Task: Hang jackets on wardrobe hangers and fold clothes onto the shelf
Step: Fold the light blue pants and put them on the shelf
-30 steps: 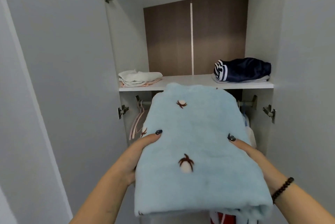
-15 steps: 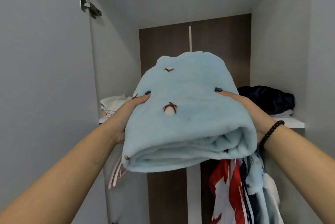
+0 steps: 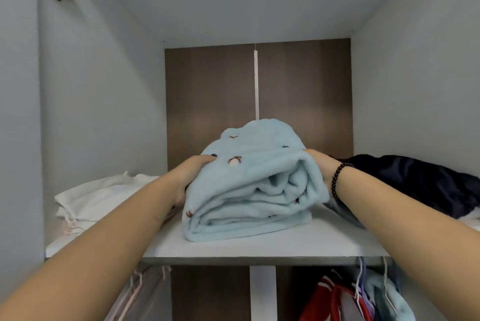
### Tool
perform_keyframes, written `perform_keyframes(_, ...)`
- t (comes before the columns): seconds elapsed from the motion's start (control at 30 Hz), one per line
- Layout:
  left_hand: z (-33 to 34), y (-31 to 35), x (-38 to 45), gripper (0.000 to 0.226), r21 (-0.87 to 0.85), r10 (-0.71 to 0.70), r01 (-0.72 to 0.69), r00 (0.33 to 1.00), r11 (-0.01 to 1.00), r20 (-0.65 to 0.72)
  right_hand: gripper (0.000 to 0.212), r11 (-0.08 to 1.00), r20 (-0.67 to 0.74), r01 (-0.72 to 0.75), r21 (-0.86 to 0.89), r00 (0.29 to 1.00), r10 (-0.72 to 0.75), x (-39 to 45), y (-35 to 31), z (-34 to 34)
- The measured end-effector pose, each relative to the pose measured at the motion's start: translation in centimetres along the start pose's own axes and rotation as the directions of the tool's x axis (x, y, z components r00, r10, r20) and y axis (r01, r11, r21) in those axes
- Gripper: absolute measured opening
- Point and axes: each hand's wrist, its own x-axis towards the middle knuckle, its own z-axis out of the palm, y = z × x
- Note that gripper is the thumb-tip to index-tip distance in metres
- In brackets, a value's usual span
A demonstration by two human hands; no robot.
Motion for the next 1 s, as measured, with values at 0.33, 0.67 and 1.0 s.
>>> perform_keyframes(0.33,0.5,0.4,2.6,0.070,0.615,0.226,-0.101,0.965,0.782,-0.129,0.016,0.934,-0.187,-0.063,-0.351,0.982,-0.004,1.6,0.7,-1.7)
perform_keyframes(0.67,2.3,-3.4,3.5,0.052,0.878,0.315,-0.328,0.923,0.350,0.220,0.044,0.621,0.223,0.349,-0.702,0.936,-0.274,0.0,5.3,1.9)
perform_keyframes(1.0,2.9,-3.5,2.4,0.052,0.891,0.349,-0.297,0.921,0.342,0.173,0.046,0.707,0.157,0.311,-0.635,0.948,-0.276,-0.7,4.9,2.1)
